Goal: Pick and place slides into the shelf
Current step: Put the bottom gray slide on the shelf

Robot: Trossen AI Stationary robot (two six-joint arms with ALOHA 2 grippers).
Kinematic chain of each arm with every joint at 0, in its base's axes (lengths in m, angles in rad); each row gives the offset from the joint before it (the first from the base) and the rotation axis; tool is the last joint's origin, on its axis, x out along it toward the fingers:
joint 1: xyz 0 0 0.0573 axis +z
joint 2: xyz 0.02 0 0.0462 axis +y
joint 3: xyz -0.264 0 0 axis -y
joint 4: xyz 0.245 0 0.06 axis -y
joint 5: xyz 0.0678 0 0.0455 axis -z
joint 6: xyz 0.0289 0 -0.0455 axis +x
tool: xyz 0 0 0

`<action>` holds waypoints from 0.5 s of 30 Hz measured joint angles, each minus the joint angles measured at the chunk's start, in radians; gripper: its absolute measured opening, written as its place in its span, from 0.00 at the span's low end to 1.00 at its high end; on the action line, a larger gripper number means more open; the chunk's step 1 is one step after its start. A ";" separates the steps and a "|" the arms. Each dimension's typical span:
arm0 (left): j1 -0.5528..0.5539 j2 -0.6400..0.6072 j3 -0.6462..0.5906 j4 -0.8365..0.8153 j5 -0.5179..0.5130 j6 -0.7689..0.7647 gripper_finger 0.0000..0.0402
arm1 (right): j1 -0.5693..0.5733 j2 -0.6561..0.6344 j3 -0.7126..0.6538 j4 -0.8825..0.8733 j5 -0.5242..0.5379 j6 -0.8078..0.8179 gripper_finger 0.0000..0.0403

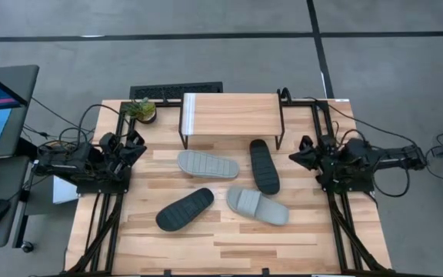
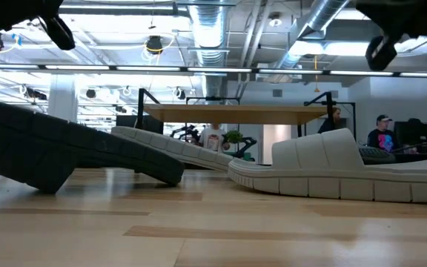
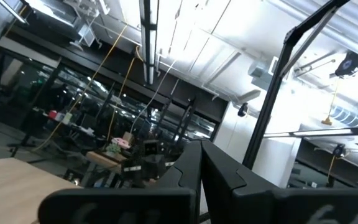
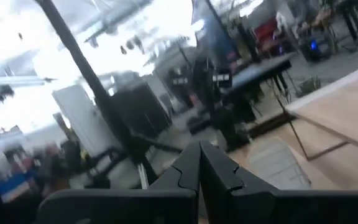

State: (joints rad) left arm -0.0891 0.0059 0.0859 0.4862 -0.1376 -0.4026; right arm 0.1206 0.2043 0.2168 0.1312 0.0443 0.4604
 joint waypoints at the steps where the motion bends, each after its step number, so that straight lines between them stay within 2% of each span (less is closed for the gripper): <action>1: 0.000 0.000 0.000 0.000 0.001 0.000 0.00 | 0.012 0.041 0.039 -0.048 -0.010 -0.014 0.00; 5: 0.000 0.000 0.000 0.000 -0.006 -0.002 0.00 | 0.082 0.218 0.202 -0.394 -0.022 -0.022 0.00; 9: 0.000 0.000 0.001 0.002 -0.007 -0.016 0.00 | 0.161 0.368 0.318 -0.760 -0.033 0.061 0.00; 11: 0.000 0.000 0.002 0.002 -0.007 -0.026 0.00 | 0.198 0.414 0.335 -0.841 -0.056 0.116 0.00; 15: 0.000 0.000 0.002 0.002 -0.010 -0.027 0.00 | 0.275 0.456 0.333 -0.841 -0.103 0.255 0.00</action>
State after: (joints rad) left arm -0.0891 0.0059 0.0879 0.4881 -0.1473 -0.4297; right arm 0.3953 0.6601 0.5495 -0.7094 -0.0585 0.7153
